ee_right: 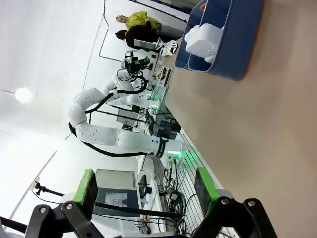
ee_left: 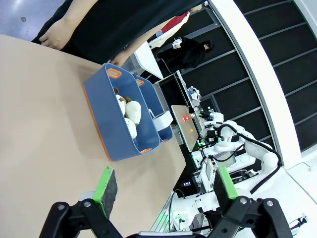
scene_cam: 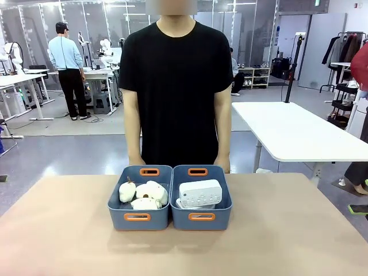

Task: Sort the digital clocks into the basket.
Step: Pick up the Digital clock from the table and place it into the empty Plastic storage basket.

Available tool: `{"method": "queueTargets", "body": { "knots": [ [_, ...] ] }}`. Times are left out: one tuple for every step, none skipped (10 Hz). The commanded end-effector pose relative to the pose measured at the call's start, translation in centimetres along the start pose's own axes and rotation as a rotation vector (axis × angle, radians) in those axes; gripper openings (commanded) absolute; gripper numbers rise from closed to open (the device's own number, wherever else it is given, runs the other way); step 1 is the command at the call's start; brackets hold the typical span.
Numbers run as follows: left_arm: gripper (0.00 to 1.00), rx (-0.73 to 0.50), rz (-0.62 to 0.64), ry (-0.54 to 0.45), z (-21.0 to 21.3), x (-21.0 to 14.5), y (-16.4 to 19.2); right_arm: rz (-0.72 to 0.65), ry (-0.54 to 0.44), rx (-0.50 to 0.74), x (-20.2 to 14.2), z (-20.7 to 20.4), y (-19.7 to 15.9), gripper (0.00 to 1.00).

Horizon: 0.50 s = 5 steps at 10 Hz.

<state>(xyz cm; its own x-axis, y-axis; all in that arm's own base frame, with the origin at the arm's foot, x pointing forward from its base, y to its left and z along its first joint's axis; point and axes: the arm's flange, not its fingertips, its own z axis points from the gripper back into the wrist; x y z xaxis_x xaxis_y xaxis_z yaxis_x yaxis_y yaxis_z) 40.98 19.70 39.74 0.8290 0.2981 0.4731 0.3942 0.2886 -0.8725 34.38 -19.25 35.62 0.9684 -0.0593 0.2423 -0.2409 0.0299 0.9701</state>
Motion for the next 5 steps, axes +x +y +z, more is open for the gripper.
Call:
{"method": "queueTargets", "body": {
  "knots": [
    [1.0, 0.009, -0.002, 0.019, 0.09, 0.23, -0.04, -0.016, 0.003, 0.013, 0.06, 0.15, -1.1, 1.0],
    [1.0, 0.009, -0.002, 0.019, 0.09, 0.23, -0.04, -0.016, 0.003, 0.013, 0.06, 0.15, -1.1, 1.0],
    [1.0, 0.009, -0.002, 0.019, 0.09, 0.23, -0.04, -0.016, 0.003, 0.013, 0.06, 0.15, -1.1, 1.0],
    [1.0, 0.009, -0.002, 0.019, 0.09, 0.23, -0.04, -0.016, 0.003, 0.013, 0.06, 0.15, -1.1, 1.0],
    [1.0, 0.009, -0.002, 0.019, 0.09, 0.23, -0.04, -0.016, 0.003, 0.013, 0.06, 0.15, -1.1, 1.0]
  ]
}}
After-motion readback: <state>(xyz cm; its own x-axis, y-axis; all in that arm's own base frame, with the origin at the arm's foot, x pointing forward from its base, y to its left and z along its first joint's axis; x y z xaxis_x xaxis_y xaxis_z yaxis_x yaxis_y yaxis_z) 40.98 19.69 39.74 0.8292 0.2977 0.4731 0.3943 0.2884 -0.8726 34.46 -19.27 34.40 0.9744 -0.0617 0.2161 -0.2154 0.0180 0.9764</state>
